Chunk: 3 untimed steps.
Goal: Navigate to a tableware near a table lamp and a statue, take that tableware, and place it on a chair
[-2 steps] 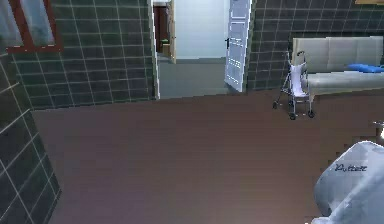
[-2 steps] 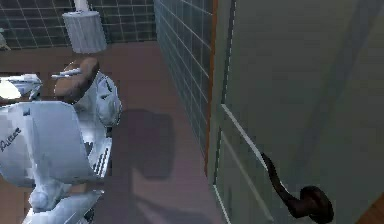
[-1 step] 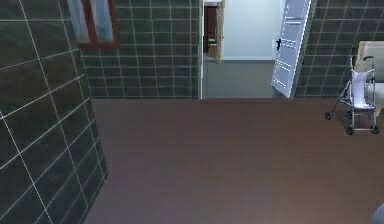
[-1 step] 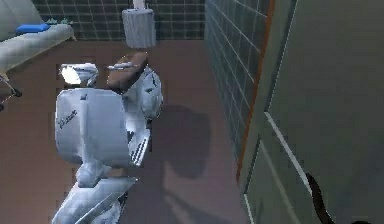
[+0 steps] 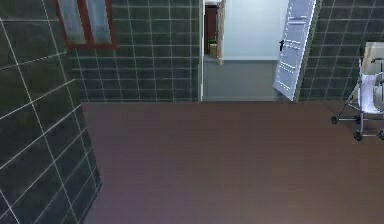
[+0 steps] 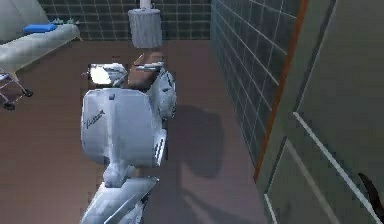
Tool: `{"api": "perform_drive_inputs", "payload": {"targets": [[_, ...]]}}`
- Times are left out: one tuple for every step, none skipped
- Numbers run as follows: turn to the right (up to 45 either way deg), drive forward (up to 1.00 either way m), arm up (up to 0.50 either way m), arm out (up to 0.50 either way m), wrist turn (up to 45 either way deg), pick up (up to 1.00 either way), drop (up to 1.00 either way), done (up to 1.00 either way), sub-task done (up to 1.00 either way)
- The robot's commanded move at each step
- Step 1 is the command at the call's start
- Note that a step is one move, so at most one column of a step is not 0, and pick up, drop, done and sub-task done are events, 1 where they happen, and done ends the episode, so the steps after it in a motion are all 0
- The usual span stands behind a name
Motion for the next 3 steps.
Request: {"api": "perform_drive_inputs", "payload": {"targets": [[-9.0, 0.00, 0.00, 0.00, 0.0, 0.00, 0.00, 0.00, 0.00], [0.0, 0.85, 0.00, 0.00, 0.0, 0.00, 0.00, 0.00, 0.00], [27.0, 0.00, 0.00, 0.00, 0.0, 0.00, 0.00, 0.00, 0.00]]}}
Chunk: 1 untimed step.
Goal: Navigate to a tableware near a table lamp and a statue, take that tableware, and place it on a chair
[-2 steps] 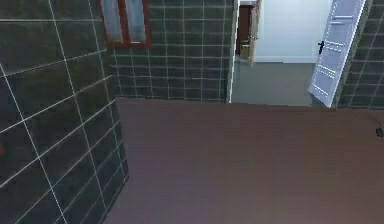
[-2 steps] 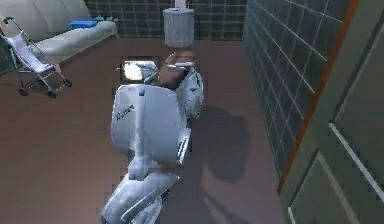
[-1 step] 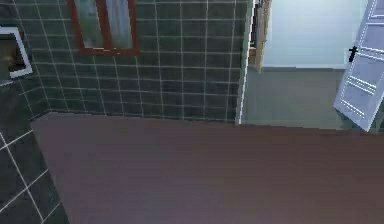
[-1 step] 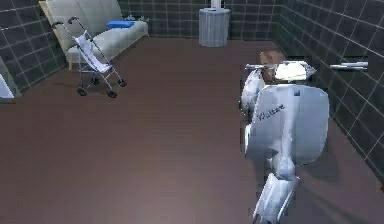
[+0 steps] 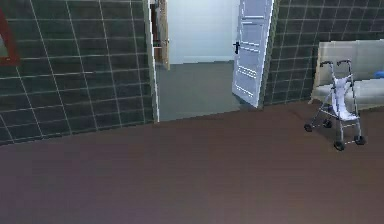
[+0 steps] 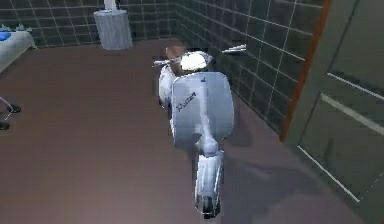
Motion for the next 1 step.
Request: {"api": "perform_drive_inputs", "payload": {"targets": [[3.0, 0.00, 0.00, 0.00, 0.0, 0.00, 0.00, 0.00, 0.00]]}}
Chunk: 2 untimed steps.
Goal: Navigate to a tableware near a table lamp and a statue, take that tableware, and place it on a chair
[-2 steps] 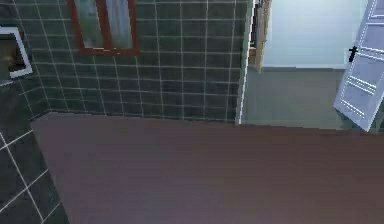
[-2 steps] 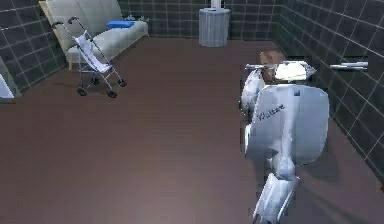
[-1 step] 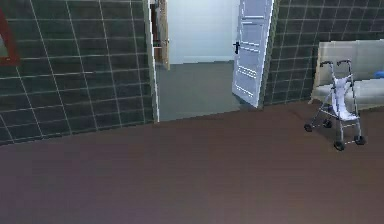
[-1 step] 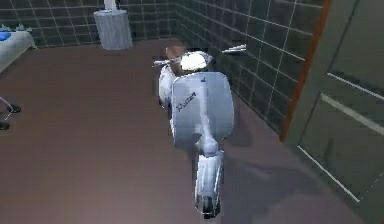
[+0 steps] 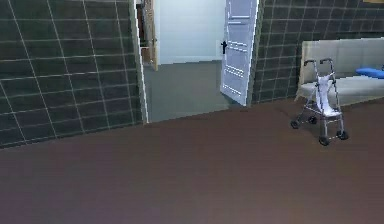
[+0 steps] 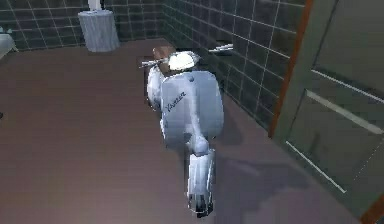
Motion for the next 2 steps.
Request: {"api": "perform_drive_inputs", "payload": {"targets": [[0.0, 1.00, 0.00, 0.00, 0.0, 0.00, 0.00, 0.00, 0.00], [0.0, 1.00, 0.00, 0.00, 0.0, 0.00, 0.00, 0.00, 0.00]]}}
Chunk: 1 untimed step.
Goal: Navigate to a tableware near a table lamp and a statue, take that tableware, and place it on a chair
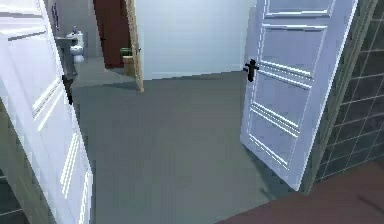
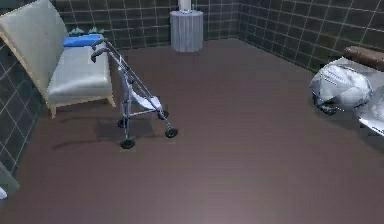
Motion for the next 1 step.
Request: {"api": "perform_drive_inputs", "payload": {"targets": [[0.0, 0.65, 0.00, 0.00, 0.0, 0.00, 0.00, 0.00, 0.00]]}}
